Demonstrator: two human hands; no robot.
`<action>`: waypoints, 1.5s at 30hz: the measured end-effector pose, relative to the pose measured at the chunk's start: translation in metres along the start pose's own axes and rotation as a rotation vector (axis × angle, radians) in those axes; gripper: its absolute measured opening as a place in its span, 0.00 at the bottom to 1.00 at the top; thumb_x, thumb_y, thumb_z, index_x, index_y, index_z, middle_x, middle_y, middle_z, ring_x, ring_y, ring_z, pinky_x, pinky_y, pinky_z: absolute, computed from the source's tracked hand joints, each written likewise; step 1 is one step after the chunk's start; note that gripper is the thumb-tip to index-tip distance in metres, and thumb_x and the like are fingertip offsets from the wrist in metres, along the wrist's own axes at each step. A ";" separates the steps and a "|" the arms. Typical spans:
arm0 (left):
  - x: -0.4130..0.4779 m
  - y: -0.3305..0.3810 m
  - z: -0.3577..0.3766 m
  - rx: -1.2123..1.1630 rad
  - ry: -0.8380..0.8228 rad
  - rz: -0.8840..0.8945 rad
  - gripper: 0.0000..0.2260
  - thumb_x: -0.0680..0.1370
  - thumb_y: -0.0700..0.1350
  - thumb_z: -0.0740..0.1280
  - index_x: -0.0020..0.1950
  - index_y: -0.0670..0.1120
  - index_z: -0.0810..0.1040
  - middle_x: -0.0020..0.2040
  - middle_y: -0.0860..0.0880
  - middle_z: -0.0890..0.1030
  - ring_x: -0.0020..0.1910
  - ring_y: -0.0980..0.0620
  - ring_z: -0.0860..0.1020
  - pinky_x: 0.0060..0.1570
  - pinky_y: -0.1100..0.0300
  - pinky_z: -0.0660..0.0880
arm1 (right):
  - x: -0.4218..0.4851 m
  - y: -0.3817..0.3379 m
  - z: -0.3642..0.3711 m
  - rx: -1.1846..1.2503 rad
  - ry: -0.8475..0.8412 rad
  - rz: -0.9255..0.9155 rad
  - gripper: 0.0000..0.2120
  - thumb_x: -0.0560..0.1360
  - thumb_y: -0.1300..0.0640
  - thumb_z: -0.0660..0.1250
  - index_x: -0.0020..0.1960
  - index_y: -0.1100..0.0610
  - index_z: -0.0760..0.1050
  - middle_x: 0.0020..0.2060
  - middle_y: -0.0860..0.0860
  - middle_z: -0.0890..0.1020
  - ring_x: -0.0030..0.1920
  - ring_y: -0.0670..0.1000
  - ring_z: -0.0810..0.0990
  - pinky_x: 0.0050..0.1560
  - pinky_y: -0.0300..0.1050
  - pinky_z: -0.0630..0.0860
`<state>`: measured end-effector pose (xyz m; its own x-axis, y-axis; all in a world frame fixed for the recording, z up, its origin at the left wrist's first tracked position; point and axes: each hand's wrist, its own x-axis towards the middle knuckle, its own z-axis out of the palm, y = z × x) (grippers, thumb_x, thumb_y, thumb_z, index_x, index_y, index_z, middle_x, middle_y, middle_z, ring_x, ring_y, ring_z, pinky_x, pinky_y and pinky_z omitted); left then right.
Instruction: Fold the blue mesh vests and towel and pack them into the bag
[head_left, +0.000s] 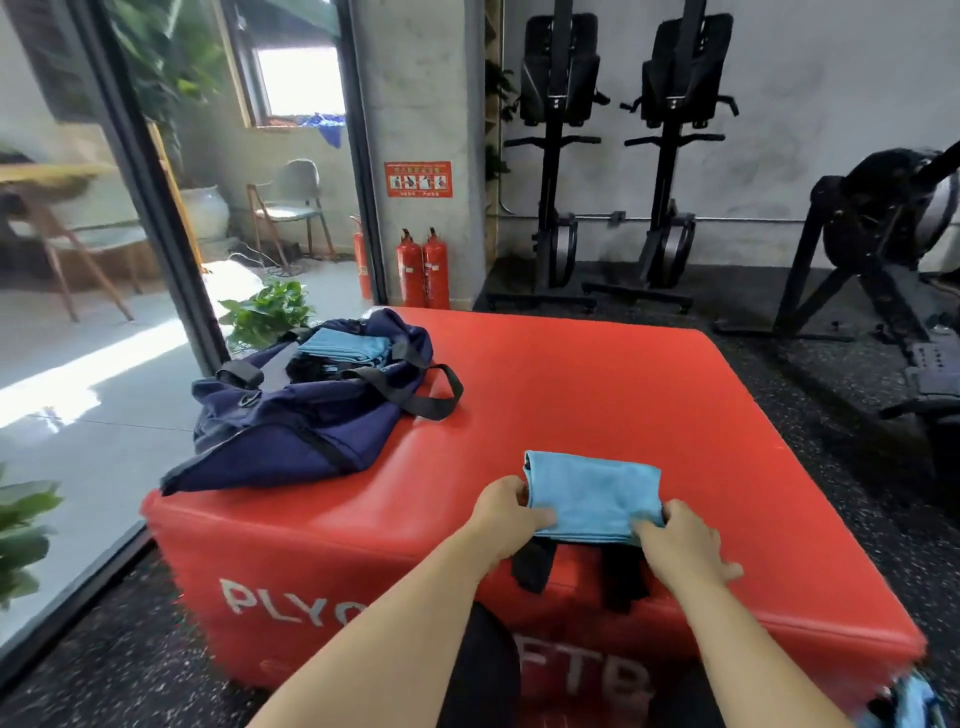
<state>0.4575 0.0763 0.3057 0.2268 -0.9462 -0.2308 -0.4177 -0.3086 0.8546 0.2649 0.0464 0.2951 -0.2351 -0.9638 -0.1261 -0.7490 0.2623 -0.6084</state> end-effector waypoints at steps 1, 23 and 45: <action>-0.001 0.000 -0.013 -0.006 0.018 0.013 0.11 0.73 0.43 0.73 0.39 0.47 0.71 0.36 0.53 0.72 0.32 0.57 0.69 0.29 0.65 0.65 | -0.003 -0.011 0.000 0.009 -0.004 -0.028 0.06 0.75 0.50 0.63 0.43 0.52 0.69 0.45 0.51 0.74 0.62 0.56 0.68 0.59 0.55 0.60; 0.148 -0.034 -0.413 -0.188 0.393 0.057 0.06 0.74 0.37 0.72 0.50 0.42 0.82 0.45 0.41 0.84 0.41 0.45 0.83 0.47 0.54 0.82 | 0.024 -0.403 0.158 0.267 -0.194 -0.370 0.08 0.70 0.51 0.69 0.39 0.54 0.76 0.36 0.48 0.81 0.44 0.53 0.78 0.51 0.51 0.62; 0.307 -0.124 -0.396 0.105 0.672 0.077 0.11 0.74 0.47 0.73 0.53 0.47 0.75 0.48 0.47 0.82 0.51 0.45 0.80 0.55 0.51 0.75 | 0.120 -0.443 0.284 -0.067 0.043 -0.408 0.10 0.77 0.47 0.63 0.38 0.49 0.71 0.40 0.46 0.78 0.57 0.53 0.74 0.57 0.53 0.61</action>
<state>0.9280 -0.1375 0.3129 0.6757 -0.7103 0.1973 -0.5302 -0.2824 0.7994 0.7441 -0.1994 0.3268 0.0645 -0.9868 0.1486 -0.8245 -0.1366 -0.5492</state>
